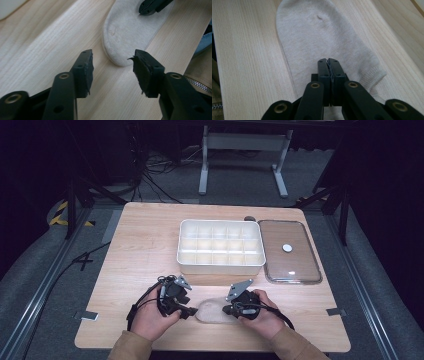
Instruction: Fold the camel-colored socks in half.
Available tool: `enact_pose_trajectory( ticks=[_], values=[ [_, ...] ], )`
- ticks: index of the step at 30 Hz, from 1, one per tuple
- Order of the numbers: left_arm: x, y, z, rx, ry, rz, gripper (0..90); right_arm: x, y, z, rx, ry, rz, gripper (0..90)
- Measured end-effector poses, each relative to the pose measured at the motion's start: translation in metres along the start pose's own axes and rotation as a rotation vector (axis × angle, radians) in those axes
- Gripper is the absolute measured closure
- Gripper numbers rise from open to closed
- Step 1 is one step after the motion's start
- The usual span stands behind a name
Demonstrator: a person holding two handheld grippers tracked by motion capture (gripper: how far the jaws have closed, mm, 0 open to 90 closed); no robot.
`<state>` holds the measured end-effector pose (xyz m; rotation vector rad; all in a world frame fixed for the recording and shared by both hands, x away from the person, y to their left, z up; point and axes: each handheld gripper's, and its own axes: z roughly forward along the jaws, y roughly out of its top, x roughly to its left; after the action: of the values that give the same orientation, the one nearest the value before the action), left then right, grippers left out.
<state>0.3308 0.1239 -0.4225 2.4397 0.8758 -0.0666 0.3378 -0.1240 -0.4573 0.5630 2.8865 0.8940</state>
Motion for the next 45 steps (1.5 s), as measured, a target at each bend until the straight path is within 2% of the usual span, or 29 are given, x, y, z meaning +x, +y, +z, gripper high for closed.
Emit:
enact_pose_trajectory(
  ticks=[2,9,10,12,19,20,22,27,33,34,40,45],
  values=[
    [0.0,0.0,0.004,0.009,0.002,-0.005,55.1,0.0,0.0,0.0,-0.001,0.005,0.0,89.5],
    [0.001,0.0,0.015,-0.014,-0.004,-0.043,63.6,-0.001,-0.001,0.0,-0.003,0.004,-0.001,89.4],
    [0.001,0.001,0.019,0.001,0.015,-0.044,63.7,-0.001,-0.001,0.0,-0.006,0.009,-0.002,89.4],
    [0.001,0.001,0.021,0.008,0.016,-0.047,63.4,-0.001,-0.001,0.0,-0.007,0.009,-0.001,89.4],
    [0.003,0.002,0.033,0.029,0.002,-0.059,63.0,0.0,-0.002,0.0,-0.014,0.005,0.004,89.4],
    [0.002,0.002,0.033,0.037,-0.003,-0.07,63.0,0.0,-0.002,0.0,-0.014,0.004,0.004,89.4],
    [0.003,0.003,0.035,0.044,-0.012,-0.066,62.4,-0.001,-0.002,0.0,-0.015,0.002,0.0,89.4],
    [0.003,0.004,0.037,0.048,-0.023,-0.074,64.8,0.0,-0.003,0.0,-0.016,0.0,-0.002,89.4],
    [-0.002,0.006,0.039,0.068,-0.029,-0.075,81.4,0.0,-0.002,0.0,-0.016,-0.002,-0.002,89.3],
    [-0.002,0.006,0.038,0.066,-0.021,-0.065,83.5,0.001,-0.002,0.0,-0.015,-0.003,-0.004,89.3],
    [-0.006,0.008,0.035,0.079,-0.014,-0.052,85.0,0.003,-0.002,-0.003,-0.009,-0.013,-0.021,89.4],
    [-0.008,0.009,0.023,0.08,-0.015,-0.043,85.0,0.001,-0.003,-0.013,-0.023,-0.008,-0.006,89.5]
  ],
)
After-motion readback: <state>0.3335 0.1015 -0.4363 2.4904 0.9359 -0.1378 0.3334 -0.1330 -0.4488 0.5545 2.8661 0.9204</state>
